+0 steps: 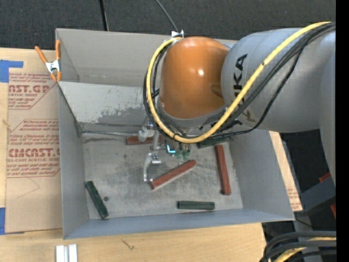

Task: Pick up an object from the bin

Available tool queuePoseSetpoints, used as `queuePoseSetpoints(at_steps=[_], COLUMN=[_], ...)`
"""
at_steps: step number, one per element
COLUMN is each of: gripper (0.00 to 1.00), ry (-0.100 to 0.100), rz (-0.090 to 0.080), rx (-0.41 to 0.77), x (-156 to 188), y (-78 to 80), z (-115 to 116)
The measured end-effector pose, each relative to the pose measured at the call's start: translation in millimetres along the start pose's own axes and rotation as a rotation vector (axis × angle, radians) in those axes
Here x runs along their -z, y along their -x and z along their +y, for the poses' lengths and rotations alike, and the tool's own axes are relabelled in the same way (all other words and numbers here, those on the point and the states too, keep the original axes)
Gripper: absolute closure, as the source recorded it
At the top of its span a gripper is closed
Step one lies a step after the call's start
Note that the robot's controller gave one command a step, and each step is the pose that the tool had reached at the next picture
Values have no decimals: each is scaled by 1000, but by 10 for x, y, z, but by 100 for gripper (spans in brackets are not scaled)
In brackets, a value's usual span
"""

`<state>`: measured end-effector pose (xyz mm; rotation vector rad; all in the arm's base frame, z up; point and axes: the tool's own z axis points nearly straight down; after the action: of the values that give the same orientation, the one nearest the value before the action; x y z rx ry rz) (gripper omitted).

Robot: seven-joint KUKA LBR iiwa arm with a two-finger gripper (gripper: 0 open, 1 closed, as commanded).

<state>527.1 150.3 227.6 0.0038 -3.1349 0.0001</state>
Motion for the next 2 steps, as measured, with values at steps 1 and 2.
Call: queuePoseSetpoints(at_steps=[1,2], gripper=[0,0], ry=[1,3], rz=[-8,-16], rx=[-2,32], x=[45,-377], y=[17,55], z=[-8,-96])
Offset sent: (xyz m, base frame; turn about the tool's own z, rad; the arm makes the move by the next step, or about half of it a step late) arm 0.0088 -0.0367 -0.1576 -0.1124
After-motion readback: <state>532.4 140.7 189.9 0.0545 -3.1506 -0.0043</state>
